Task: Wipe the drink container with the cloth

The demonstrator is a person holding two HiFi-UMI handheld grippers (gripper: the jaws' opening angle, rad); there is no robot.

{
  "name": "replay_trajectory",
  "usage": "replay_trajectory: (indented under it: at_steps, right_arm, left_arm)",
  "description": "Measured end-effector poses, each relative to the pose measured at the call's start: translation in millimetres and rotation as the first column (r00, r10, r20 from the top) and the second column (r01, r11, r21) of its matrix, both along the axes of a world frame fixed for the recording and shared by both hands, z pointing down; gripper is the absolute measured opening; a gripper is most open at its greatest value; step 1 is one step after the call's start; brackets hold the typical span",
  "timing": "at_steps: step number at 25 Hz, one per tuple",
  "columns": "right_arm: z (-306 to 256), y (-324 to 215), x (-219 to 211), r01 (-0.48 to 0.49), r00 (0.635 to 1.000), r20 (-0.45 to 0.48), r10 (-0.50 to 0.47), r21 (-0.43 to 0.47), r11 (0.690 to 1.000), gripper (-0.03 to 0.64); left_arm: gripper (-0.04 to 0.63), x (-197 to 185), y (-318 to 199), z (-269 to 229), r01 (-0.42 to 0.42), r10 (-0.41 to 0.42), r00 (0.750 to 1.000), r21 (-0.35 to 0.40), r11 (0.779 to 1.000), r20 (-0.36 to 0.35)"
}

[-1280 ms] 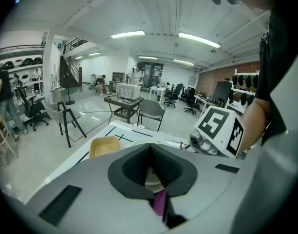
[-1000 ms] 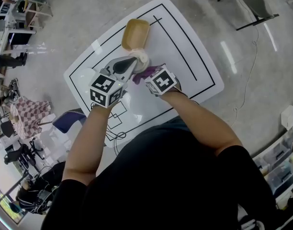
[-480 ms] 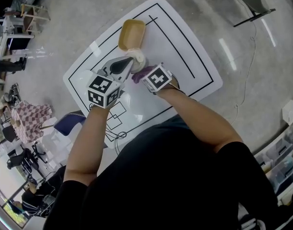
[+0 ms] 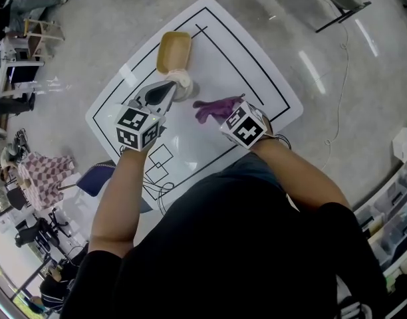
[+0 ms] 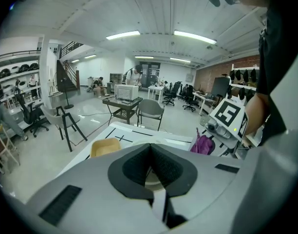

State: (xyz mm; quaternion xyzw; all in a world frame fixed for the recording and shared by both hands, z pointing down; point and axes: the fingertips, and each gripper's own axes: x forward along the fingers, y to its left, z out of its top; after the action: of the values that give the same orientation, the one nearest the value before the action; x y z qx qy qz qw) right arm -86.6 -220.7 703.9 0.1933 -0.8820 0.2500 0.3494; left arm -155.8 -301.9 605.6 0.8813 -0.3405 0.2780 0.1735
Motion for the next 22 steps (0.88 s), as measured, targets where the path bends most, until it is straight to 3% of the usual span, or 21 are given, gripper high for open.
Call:
replay_trajectory:
  at_steps: [4,7,15,22]
  right_arm:
    - [-36.1,-23.4,-3.9,0.021,0.999,0.030,-0.025,0.117,0.993,0.081]
    - [-50.9,-38.3,-10.4,0.002,0.998,0.060,-0.011,0.148,0.989,0.081]
    - [-39.6,-65.9,-17.7,-0.068,0.995,0.086,0.057,0.130,0.989,0.081]
    - [-11.4,-73.9,-27.8,-0.037,0.998,0.047,0.032,0.107,0.994,0.081]
  left_arm:
    - [0.021,2.1,-1.4,1.9,-0.011,0.011,1.000,-0.003,1.000,0.010]
    - [0.021,2.7,-0.8,1.2,-0.006,0.006,1.000,-0.002,1.000,0.011]
    - [0.021,4.0,-4.6,3.1,0.005,-0.005,1.000,0.008,1.000,0.006]
    - [0.021,3.1,-6.8,3.8,0.026,-0.026,1.000,0.015,1.000,-0.003]
